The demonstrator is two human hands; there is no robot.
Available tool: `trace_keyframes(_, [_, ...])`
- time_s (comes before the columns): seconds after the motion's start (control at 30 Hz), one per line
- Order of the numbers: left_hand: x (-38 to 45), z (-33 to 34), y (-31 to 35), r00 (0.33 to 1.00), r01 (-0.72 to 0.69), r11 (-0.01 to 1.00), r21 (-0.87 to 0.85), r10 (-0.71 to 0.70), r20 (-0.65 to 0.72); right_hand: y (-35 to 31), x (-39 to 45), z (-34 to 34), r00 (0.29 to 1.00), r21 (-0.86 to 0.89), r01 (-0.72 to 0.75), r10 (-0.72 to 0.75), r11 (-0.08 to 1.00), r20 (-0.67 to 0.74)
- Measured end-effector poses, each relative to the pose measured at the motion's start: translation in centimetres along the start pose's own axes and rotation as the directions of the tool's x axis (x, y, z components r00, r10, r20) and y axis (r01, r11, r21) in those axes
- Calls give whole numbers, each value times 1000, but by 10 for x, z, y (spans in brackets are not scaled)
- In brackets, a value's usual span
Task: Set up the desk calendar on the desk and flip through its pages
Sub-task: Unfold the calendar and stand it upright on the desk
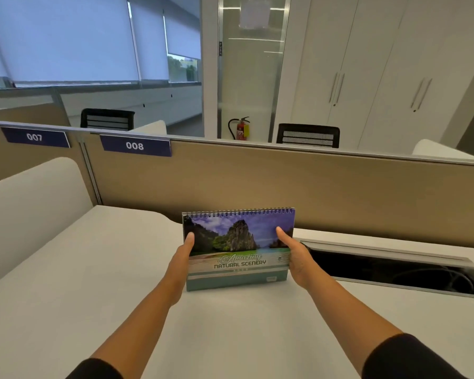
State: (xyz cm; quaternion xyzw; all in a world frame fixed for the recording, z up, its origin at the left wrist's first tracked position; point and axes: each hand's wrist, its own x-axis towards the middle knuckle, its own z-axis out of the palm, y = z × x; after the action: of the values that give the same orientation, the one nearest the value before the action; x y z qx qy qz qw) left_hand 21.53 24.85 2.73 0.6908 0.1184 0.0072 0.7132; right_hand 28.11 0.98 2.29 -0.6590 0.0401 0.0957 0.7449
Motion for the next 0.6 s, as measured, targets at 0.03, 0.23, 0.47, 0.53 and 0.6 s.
trace_keyframes(0.03, [5,1,-1,1000,-6,1000,2,6,-8,-1,4,1,1000,-2,3,-3,1000,-6])
trace_keyframes(0.23, [15,2,-16,1000,5,1000,17,-5,-18,13,18,0,998,-7,-59,58,998,-13])
trace_keyframes(0.47, [16,-5,-32,999,38,997,-68,-40,-22,33,19,-3,995,8,-88,88,996,-41])
trace_keyframes(0.53, [16,-7,-30,999,40,997,-68,-41,-9,32,19,-1,996,8,-78,79,997,-37])
trace_keyframes(0.6, [17,-9,-28,1000,26,998,-65,-27,-16,32,20,5,997,10,-68,68,998,-24])
